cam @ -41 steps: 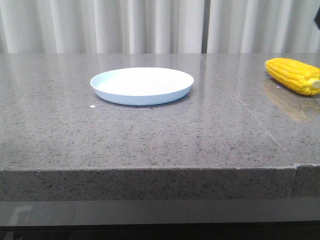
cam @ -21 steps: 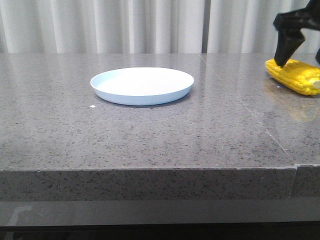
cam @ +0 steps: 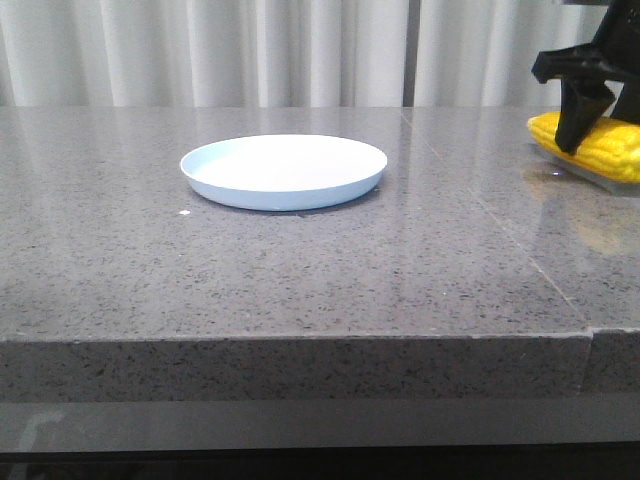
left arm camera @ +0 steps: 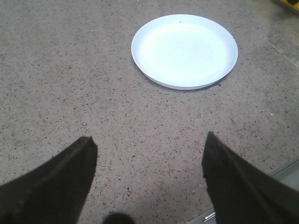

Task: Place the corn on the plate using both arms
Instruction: 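Lift the corn with the right gripper and carry it toward the plate, then lower the corn onto the plate and open the right gripper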

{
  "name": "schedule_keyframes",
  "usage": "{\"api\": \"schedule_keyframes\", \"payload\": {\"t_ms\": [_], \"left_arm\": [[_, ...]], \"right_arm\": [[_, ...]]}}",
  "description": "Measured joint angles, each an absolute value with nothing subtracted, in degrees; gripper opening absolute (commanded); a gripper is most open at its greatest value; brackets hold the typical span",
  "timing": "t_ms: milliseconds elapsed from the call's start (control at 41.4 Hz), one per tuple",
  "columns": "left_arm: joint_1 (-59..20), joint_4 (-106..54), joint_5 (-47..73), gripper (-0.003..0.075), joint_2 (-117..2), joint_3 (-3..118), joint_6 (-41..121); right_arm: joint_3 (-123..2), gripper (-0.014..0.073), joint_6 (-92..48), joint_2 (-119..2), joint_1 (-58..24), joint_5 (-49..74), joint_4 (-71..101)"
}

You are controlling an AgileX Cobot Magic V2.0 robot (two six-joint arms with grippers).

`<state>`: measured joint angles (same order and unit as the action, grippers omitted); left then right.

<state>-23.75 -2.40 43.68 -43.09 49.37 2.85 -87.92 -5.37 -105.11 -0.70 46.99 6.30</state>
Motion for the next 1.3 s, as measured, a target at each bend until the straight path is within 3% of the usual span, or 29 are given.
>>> {"api": "schedule_keyframes", "payload": {"t_ms": [387, 604, 942, 1039, 1184, 1305], "left_arm": [[-23.75, -2.40, 43.68, 0.0470, -43.09, 49.37, 2.76], [-23.75, -2.40, 43.68, 0.0470, -43.09, 49.37, 2.76], [-23.75, -2.40, 43.68, 0.0470, -43.09, 49.37, 2.76], [-23.75, -2.40, 43.68, 0.0470, -43.09, 49.37, 2.76], [-23.75, -2.40, 43.68, 0.0470, -43.09, 49.37, 2.76], [-23.75, -2.40, 43.68, 0.0470, -43.09, 49.37, 2.76]], "right_arm": [[-100.96, 0.0282, -5.73, -103.06, -17.72, 58.02, 6.51], [-101.45, 0.0282, -1.71, -103.70, -25.41, 53.53, 8.27], [-101.49, 0.0287, 2.85, -111.59, -27.58, 43.79, 17.64], [-101.49, 0.0368, 2.85, -114.02, -27.58, 42.75, 18.12], [-101.49, 0.0587, 2.93, -115.96, -27.58, 42.61, 18.23], [-101.49, 0.0635, 2.93, -116.06, -27.58, 42.27, 18.23]]}}
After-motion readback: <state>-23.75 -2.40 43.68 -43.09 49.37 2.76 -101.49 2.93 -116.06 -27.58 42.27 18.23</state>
